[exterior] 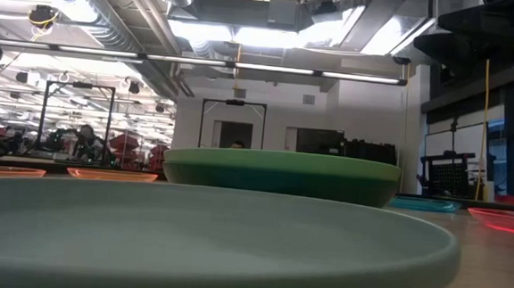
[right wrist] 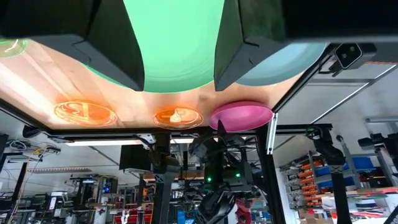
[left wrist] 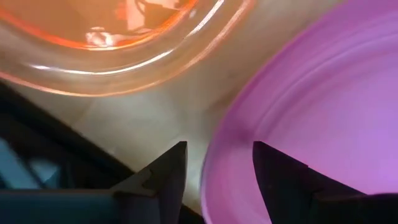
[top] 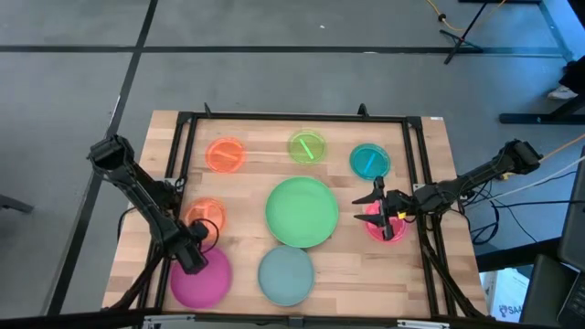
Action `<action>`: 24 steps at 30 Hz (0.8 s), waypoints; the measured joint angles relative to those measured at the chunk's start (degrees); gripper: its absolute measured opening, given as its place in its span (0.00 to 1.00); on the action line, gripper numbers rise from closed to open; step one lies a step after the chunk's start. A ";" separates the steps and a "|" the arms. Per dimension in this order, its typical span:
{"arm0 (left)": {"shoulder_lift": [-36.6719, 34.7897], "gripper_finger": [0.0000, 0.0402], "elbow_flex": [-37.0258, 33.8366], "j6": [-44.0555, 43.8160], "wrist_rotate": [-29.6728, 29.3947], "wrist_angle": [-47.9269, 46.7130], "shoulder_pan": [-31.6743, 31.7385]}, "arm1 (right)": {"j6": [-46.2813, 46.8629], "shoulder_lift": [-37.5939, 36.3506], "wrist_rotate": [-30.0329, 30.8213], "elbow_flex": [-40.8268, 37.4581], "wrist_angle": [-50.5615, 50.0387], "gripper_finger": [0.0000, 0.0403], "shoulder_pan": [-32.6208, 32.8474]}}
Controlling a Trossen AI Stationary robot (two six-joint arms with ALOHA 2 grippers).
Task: Stack plastic plates
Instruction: Stack the pink plate on top of the green plate
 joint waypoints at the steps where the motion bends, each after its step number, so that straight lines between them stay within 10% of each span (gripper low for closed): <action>1: 0.00 0.42 -0.34 0.08 -0.01 0.85 0.00 | -0.01 0.00 -0.30 0.00 0.04 0.47 -0.02; 14: -0.20 0.06 -1.54 1.38 -0.71 4.67 -0.02 | 0.00 0.00 -0.27 0.00 -0.05 0.47 -0.04; 24: -0.07 0.03 3.56 2.12 -2.51 5.22 0.32 | 7.95 0.02 0.10 0.00 -0.42 0.47 -0.04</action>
